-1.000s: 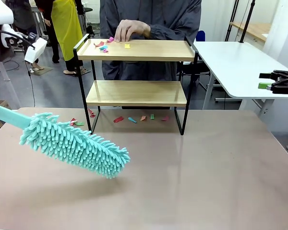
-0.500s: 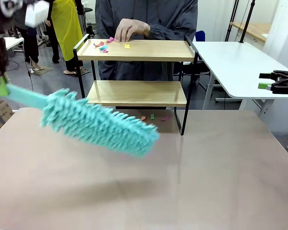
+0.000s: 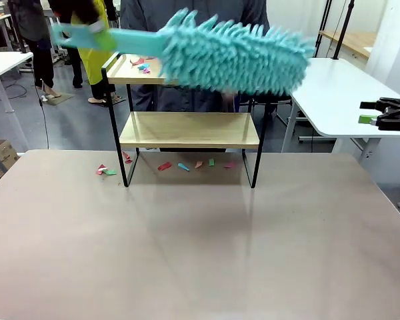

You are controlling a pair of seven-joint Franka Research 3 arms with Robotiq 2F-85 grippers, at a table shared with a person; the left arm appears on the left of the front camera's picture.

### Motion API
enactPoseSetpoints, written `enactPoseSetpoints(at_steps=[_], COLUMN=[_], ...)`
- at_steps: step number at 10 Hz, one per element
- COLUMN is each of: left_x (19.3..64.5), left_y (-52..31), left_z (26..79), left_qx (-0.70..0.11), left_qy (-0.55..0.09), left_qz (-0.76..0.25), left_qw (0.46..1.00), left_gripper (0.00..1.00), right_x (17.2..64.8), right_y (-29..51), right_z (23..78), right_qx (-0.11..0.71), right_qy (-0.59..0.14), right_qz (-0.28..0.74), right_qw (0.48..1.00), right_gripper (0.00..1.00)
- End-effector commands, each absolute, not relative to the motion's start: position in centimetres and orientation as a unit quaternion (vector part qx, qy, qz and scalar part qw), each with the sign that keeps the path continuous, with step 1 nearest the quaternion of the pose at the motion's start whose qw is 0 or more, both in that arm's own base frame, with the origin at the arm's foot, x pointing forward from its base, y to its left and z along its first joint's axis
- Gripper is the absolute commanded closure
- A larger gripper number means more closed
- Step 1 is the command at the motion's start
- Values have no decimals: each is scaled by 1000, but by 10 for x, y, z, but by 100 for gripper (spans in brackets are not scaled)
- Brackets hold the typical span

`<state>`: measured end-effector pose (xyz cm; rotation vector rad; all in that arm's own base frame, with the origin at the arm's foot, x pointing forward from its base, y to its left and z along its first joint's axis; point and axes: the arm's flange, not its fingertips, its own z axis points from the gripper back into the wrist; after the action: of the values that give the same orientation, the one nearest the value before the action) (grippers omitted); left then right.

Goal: Clean the shelf.
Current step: Clean the specific section of the Shelf indicated by the human with the Duster.

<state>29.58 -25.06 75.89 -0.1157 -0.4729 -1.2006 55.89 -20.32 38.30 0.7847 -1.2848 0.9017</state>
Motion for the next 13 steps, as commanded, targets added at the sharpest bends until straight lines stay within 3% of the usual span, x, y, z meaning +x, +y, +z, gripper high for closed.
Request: enactPoseSetpoints(at_steps=[1,3,4,5,8,11,13], left_x=[322,348,356,344,356,383,408], left_y=[-276,-297,-302,-293,-301,-344,-374], left_z=[752,756,755,751,745,722,709], left_qx=[-72,-85,-85,-79,-85,-67,-56], left_qy=[-286,-316,-275,-303,-296,-385,-399], left_qz=[-494,-473,-467,-483,-477,-335,-251], left_qw=[818,818,836,817,823,857,880], left_gripper=[87,87,87,87,87,87,87], right_x=[560,560,560,560,560,560,560], right_y=[-201,-201,-201,-201,-201,-201,-201], right_z=[386,386,386,386,386,386,386], right_qx=[343,343,343,343,343,343,343], right_qy=[-565,-565,-565,-565,-565,-565,-565], right_qz=[397,397,397,397,397,397,397], right_qw=[637,637,637,637,637,637,637], right_gripper=[0,0,0,0,0,0,0])
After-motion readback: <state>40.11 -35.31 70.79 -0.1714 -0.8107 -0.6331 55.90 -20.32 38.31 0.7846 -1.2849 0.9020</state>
